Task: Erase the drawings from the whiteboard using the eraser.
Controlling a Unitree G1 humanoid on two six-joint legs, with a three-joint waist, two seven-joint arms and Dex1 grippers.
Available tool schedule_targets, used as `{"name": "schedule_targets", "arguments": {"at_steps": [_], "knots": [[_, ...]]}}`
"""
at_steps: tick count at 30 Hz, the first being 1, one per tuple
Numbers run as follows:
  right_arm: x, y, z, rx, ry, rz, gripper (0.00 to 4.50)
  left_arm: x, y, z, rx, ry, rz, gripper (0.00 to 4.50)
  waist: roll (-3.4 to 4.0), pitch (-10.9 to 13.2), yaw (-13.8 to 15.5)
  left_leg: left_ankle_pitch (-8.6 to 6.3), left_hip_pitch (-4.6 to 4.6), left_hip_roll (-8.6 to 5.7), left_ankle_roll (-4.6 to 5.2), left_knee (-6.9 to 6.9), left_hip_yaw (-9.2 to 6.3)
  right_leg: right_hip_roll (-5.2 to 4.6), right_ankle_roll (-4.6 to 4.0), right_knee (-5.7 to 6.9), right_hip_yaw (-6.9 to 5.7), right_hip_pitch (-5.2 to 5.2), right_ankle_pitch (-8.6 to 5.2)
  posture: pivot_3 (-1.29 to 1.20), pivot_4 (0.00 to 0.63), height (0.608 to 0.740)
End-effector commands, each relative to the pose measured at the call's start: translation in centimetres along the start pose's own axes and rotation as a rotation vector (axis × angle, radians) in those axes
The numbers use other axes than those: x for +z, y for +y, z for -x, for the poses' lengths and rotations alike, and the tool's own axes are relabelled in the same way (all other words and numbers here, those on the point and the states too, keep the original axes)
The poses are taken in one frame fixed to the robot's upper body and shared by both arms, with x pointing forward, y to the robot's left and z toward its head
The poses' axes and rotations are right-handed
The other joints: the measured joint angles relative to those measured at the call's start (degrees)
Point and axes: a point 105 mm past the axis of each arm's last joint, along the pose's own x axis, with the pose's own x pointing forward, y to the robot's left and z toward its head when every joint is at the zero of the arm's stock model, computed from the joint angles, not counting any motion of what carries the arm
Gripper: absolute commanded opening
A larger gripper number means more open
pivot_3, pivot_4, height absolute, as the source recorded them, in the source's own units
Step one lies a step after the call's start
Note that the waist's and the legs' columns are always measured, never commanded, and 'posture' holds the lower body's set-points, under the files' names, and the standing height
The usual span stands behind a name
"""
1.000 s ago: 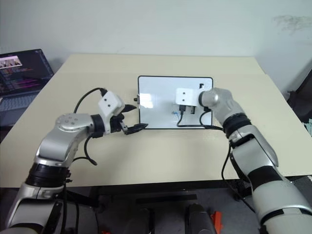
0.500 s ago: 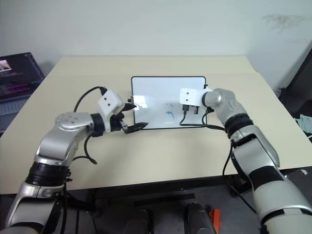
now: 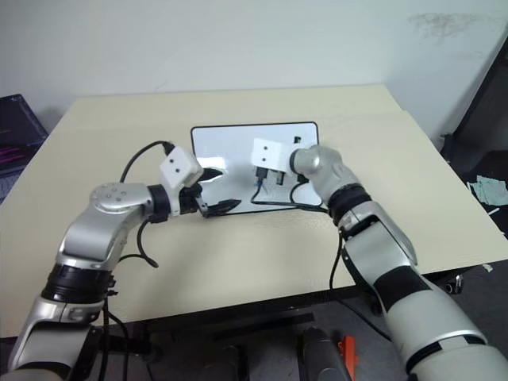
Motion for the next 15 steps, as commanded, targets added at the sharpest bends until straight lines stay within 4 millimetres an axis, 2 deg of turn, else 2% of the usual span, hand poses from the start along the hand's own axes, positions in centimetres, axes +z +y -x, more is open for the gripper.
{"name": "schedule_targets", "arguments": {"at_steps": [1, 10, 15], "knots": [[1.6, -0.7, -0.3, -0.026, -0.032, 0.003, 1.0, 1.0, 0.3, 0.5, 0.019, -0.025, -0.034, 4.5, 0.0, 0.0, 0.0, 0.0, 0.0, 0.0, 0.0, -0.04, 0.0, 0.0, 0.0, -0.01, 0.0, 0.0, 0.0, 0.0, 0.15, 0.74], [4.4, 0.7, -1.1, 0.025, -0.099, 0.039, 1.0, 1.0, 0.3, 0.4, 0.015, -0.025, -0.035, 4.5, 0.0, 0.0, 0.2, -0.02, -0.23, -0.02, -0.02, -0.15, 0.0, 0.01, -0.01, 0.01, 0.0, -0.31, -0.01, 0.0, 0.15, 0.74], [4.6, 2.0, -1.3, 0.075, -0.108, 0.051, 1.0, 0.7, 0.2, 0.4, 0.013, -0.01, -0.036, 4.5, 0.0, 0.0, 0.5, -0.02, -0.65, -0.06, -0.03, -0.15, 0.01, 0.01, 0.03, 0.13, 0.02, -0.75, 0.03, 0.0, 0.15, 0.74]]}}
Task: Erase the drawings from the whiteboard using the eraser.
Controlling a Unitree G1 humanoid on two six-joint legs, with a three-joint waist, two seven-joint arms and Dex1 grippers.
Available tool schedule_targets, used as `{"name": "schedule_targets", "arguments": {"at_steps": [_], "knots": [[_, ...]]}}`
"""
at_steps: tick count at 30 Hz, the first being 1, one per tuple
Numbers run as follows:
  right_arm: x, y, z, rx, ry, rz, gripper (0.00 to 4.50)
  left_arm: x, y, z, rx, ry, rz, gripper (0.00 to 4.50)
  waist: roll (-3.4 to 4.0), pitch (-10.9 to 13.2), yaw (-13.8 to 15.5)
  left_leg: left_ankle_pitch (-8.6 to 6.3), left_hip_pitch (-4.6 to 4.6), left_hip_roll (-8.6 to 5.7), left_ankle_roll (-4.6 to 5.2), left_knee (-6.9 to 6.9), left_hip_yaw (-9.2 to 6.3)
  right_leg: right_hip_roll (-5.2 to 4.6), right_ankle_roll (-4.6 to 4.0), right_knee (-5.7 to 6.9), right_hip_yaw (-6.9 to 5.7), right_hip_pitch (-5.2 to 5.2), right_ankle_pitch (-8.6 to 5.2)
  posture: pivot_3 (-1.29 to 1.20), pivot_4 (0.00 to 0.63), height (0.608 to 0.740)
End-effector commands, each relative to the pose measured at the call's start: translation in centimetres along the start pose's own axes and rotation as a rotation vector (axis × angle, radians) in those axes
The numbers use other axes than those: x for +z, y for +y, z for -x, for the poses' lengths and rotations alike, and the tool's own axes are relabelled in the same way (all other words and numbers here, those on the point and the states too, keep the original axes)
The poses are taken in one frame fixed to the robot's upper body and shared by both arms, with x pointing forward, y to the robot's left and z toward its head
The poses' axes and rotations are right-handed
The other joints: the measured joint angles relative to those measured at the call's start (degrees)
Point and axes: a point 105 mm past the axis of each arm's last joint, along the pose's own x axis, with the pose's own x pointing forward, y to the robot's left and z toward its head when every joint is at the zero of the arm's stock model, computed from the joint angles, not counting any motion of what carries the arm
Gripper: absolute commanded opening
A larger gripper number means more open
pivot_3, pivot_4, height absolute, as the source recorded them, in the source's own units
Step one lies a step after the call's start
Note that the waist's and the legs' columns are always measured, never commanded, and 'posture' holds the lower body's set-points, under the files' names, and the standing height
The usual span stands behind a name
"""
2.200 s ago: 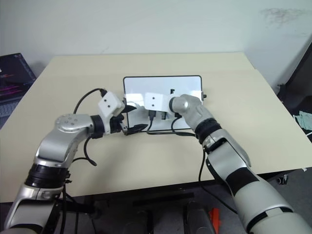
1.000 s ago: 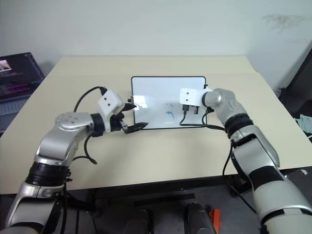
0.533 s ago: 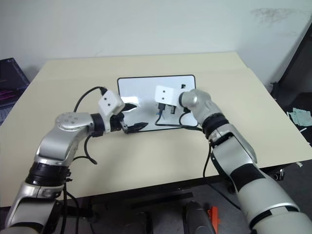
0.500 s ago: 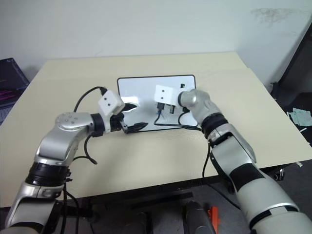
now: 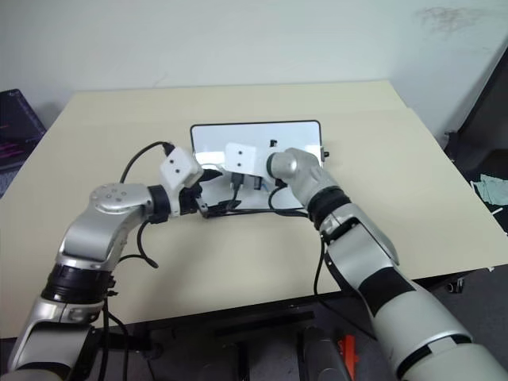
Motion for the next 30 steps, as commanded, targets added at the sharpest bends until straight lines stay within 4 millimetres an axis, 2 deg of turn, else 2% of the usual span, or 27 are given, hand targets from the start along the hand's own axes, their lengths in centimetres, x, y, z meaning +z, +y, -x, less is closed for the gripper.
{"name": "schedule_targets", "arguments": {"at_steps": [1, 5, 10, 14, 21, 30], "knots": [[0.7, 0.1, 0.0, 0.017, -0.02, 0.026, 1.0, 0.7, 0.2, 0.4, 0.014, -0.01, -0.039, 4.5, 0.0, 0.0, 0.1, -0.01, -0.01, 0.0, -0.01, 0.0, -0.01, 0.0, 0.0, 0.0, -0.01, -0.01, 0.0, 0.0, 0.15, 0.74], [-0.7, -0.2, 0.4, 0.009, 0.025, 0.028, 1.0, 0.7, 0.2, 0.4, 0.014, -0.007, -0.04, 4.5, 0.0, 0.0, 0.2, -0.05, -0.02, 0.0, -0.07, -0.01, -0.01, 0.0, 0.0, 0.0, -0.01, -0.02, 0.0, 0.0, 0.15, 0.74], [-3.7, 0.1, 1.5, 0.039, 0.09, 0.03, 1.0, 0.7, 0.2, 0.5, 0.015, -0.012, -0.034, 4.5, 0.0, 0.0, 1.4, -0.05, -0.01, -0.01, -0.07, 0.01, -0.01, 0.0, 0.0, 0.01, -0.01, 0.0, -0.01, 0.0, 0.15, 0.74], [-7.7, 0.6, 3.5, 0.056, 0.176, 0.037, 1.0, 0.6, 0.2, 0.5, 0.011, -0.013, -0.031, 4.5, -0.02, 0.0, 3.0, -0.04, 0.0, -0.04, -0.07, 0.05, -0.02, -0.01, -0.02, 0.01, -0.01, 0.05, -0.01, 0.0, 0.15, 0.74], [-12.1, 0.7, 6.7, 0.062, 0.283, 0.038, 1.0, 0.7, 0.3, 0.3, 0.009, -0.014, -0.032, 4.5, -0.04, 0.0, 4.3, -0.02, 0.02, -0.05, -0.06, 0.31, 0.04, -0.08, -0.02, -0.1, -0.01, 0.31, -0.02, 0.0, 0.15, 0.74], [-14.9, 0.5, 9.3, 0.065, 0.354, 0.038, 1.0, 0.8, 0.4, 0.3, 0.003, -0.013, -0.037, 4.5, -0.04, 0.0, 4.4, -0.22, 0.1, -0.05, -0.38, 0.88, 0.04, -0.21, -0.02, -0.3, -0.04, 0.75, -0.02, 0.0, 0.15, 0.74]]}}
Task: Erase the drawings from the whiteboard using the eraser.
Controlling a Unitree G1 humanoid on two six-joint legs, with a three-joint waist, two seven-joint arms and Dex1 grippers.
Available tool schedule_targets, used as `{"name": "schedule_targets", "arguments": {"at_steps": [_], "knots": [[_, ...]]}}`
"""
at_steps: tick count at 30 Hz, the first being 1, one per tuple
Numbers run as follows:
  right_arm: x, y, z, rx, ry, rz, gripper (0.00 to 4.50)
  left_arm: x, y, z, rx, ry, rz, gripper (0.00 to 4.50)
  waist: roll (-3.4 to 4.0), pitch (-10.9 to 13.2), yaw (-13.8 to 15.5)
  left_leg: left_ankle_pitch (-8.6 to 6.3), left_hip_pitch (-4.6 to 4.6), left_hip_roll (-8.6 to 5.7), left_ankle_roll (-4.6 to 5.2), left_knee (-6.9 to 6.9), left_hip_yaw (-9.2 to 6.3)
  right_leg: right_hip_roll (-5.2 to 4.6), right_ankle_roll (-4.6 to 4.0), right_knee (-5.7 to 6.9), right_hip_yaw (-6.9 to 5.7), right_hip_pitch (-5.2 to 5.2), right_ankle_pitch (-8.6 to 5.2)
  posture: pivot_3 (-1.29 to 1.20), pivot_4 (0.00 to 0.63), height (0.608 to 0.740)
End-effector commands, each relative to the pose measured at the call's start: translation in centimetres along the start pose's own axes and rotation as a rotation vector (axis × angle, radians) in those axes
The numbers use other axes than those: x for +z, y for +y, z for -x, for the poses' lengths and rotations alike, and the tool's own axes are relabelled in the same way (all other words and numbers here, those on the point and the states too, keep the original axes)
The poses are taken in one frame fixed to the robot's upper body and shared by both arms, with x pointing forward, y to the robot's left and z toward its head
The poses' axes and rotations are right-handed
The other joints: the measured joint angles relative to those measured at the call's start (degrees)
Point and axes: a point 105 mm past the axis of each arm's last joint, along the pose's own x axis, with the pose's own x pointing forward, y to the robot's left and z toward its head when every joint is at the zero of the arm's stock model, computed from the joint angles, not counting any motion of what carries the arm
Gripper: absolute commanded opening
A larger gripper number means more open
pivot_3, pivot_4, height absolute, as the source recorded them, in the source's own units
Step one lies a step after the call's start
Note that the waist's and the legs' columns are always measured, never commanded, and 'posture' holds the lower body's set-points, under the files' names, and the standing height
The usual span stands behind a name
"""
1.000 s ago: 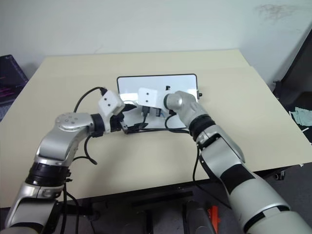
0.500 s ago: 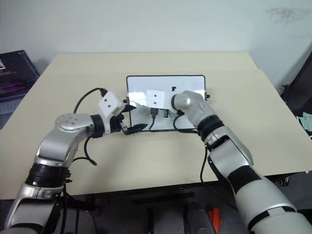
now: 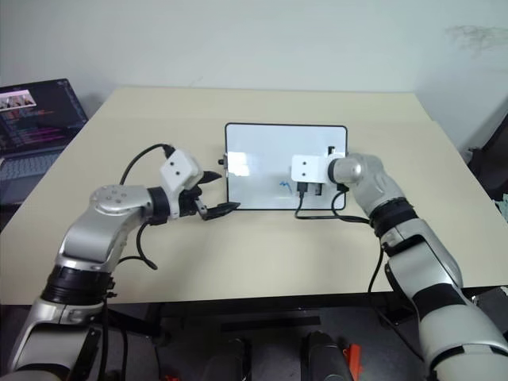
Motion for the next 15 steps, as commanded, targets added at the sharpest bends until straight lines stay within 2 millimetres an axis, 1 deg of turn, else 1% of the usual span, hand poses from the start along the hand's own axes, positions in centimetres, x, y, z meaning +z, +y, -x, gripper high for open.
{"name": "schedule_targets", "arguments": {"at_steps": [1, 4, 6, 9, 10, 11, 13, 15], "knots": [[-3.7, 1.3, 0.9, 0.042, 0.126, -0.029, 1.0, 1.2, 0.5, 0.2, 0.012, -0.027, -0.036, 4.5, 0.0, 0.0, 0.0, -0.01, 0.0, -0.01, -0.01, 0.03, 0.02, -0.02, 0.0, -0.04, 0.0, 0.04, 0.0, 0.0, 0.15, 0.74], [-4.4, 1.4, 1.4, 0.042, 0.136, -0.036, 1.0, 1.2, 0.5, 0.3, 0.01, -0.026, -0.037, 4.5, 0.0, 0.0, 0.0, -0.01, 0.0, -0.02, -0.01, 0.04, 0.05, -0.06, 0.0, -0.17, 0.0, 0.08, 0.0, 0.0, 0.15, 0.74], [-4.0, 0.9, 1.7, 0.021, 0.099, -0.074, 1.0, 1.1, 0.5, 0.3, 0.01, -0.024, -0.038, 4.5, 0.0, 0.0, 0.0, -0.01, 0.0, -0.02, -0.01, 0.04, 0.04, -0.06, 0.0, -0.23, -0.01, 0.11, 0.0, 0.0, 0.15, 0.74], [-0.2, -1.2, 2.5, -0.048, -0.13, -0.173, 1.0, 1.1, 0.5, 0.3, 0.01, -0.024, -0.038, 4.5, 0.0, 0.0, 0.0, 0.03, -0.02, -0.01, 0.05, 0.04, 0.04, -0.06, 0.0, -0.24, -0.01, 0.13, 0.0, 0.0, 0.15, 0.74], [1.1, -2.0, 3.1, -0.066, -0.211, -0.208, 1.0, 1.1, 0.6, 0.3, 0.012, -0.023, -0.039, 4.5, 0.01, 0.0, 0.0, 0.17, -0.03, -0.01, 0.27, 0.03, 0.06, -0.05, 0.01, -0.22, -0.01, 0.13, 0.0, 0.0, 0.15, 0.74], [1.7, -2.6, 3.8, -0.08, -0.258, -0.245, 1.0, 1.1, 0.6, 0.4, 0.013, -0.022, -0.04, 4.5, 0.01, 0.0, 0.0, 0.2, -0.04, -0.01, 0.32, 0.02, 0.08, -0.05, 0.02, -0.16, 0.0, 0.09, 0.01, 0.0, 0.15, 0.74], [2.0, -3.4, 4.9, -0.101, -0.281, -0.275, 1.0, 1.1, 0.6, 0.5, 0.014, -0.022, -0.04, 4.5, 0.07, 0.1, 0.0, 0.2, -0.06, 0.0, 0.33, 0.02, 0.1, -0.02, 0.07, 0.07, 0.01, 0.02, 0.03, 0.0, 0.15, 0.74], [1.8, -3.2, 5.4, -0.095, -0.264, -0.27, 1.0, 1.1, 0.6, 0.6, 0.013, -0.018, -0.041, 4.5, 0.07, 0.1, 0.0, 0.14, -0.09, 0.06, 0.27, -0.21, 0.07, 0.08, 0.09, 0.14, 0.0, -0.13, 0.03, 0.0, 0.15, 0.74]]}}
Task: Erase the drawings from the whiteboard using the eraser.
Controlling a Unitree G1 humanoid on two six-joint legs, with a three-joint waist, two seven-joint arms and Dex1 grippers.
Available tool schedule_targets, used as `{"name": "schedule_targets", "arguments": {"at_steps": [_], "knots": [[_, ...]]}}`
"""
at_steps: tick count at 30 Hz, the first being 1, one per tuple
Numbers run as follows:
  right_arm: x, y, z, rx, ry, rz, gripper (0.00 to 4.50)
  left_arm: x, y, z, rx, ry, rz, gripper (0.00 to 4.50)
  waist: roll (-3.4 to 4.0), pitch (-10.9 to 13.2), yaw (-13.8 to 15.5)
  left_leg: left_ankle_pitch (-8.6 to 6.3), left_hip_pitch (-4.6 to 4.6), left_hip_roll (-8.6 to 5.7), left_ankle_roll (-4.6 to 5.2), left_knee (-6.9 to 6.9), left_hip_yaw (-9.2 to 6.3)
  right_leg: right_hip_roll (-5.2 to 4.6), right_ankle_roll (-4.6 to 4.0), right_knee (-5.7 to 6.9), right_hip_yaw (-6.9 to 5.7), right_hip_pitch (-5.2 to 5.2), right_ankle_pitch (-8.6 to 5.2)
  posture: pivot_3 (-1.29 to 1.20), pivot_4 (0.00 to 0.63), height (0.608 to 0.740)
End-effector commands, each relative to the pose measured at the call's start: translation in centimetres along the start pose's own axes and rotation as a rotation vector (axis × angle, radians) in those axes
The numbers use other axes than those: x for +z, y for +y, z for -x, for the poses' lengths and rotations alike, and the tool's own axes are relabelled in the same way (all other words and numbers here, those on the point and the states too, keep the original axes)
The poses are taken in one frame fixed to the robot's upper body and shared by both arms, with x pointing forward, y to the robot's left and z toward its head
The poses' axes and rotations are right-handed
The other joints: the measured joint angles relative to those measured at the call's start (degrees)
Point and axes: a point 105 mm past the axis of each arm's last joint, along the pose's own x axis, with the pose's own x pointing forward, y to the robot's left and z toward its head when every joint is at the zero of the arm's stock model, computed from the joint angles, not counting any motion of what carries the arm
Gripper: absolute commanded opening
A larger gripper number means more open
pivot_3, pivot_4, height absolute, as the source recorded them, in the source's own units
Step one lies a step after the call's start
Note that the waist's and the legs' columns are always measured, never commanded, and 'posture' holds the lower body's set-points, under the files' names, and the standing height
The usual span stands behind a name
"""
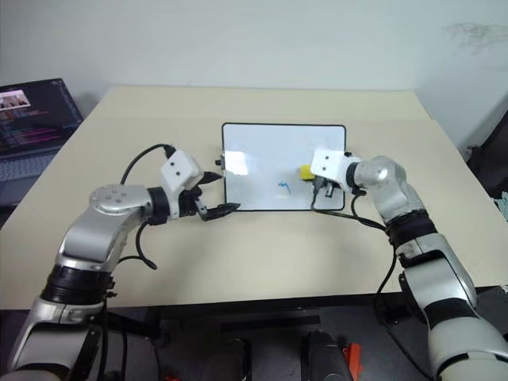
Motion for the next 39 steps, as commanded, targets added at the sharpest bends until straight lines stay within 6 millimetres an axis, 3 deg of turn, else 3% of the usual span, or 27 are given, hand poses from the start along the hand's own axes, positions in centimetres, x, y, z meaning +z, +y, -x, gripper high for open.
{"name": "schedule_targets", "arguments": {"at_steps": [1, 8, 16, 19, 25, 39], "knots": [[1.1, -1.3, 1.8, -0.035, -0.024, 0.014, 1.0, 1.1, 0.6, 0.6, 0.02, -0.021, -0.039, 4.5, 0.0, 0.0, 0.1, -0.04, -0.01, 0.04, -0.06, -0.14, -0.03, 0.05, 0.04, 0.02, -0.03, -0.07, -0.06, 0.0, 0.15, 0.74], [-0.5, -0.4, 2.6, 0.016, 0.093, 0.149, 1.0, 0.8, 0.7, 0.8, 0.009, -0.004, -0.049, 4.5, 0.0, 0.0, 0.1, -0.12, -0.62, 0.03, -0.18, -0.6, 0.0, 0.06, 0.31, 0.08, -0.04, -0.89, -0.21, 0.0, 0.15, 0.74], [-1.3, 0.2, 2.5, 0.048, 0.128, 0.205, 1.0, 0.6, 0.4, 1.6, -0.011, 0.009, -0.059, 4.5, 0.0, 0.0, 0.1, -0.12, -0.67, 0.03, -0.19, -0.4, 0.01, 0.06, 0.28, 0.11, -0.03, -0.89, -0.21, 0.0, 0.15, 0.74], [-1.0, -0.2, 2.4, 0.034, 0.116, 0.214, 1.0, 0.6, 0.3, 1.8, -0.012, 0.008, -0.057, 4.5, 0.0, 0.0, 0.1, -0.12, -0.67, 0.02, -0.19, -0.29, 0.02, 0.06, 0.25, 0.11, -0.01, -0.83, -0.22, 0.0, 0.15, 0.74], [1.9, -1.7, 1.4, -0.066, -0.016, 0.196, 1.0, 0.8, 0.1, 1.7, -0.012, 0.004, -0.059, 4.5, 0.0, 0.0, -0.1, -0.12, -0.67, 0.02, -0.19, -0.05, 0.01, 0.06, 0.19, 0.18, 0.01, -0.79, -0.17, 0.0, 0.15, 0.74], [1.9, -1.3, 1.2, -0.05, -0.015, 0.195, 1.0, 2.3, 0.7, 1.3, 0.017, -0.065, -0.082, 4.5, 0.0, 0.0, 0.2, -0.1, -0.52, 0.0, -0.18, 0.32, -0.02, 0.08, 0.05, 0.85, 0.03, -0.79, -0.27, 0.0, 0.15, 0.74]]}}
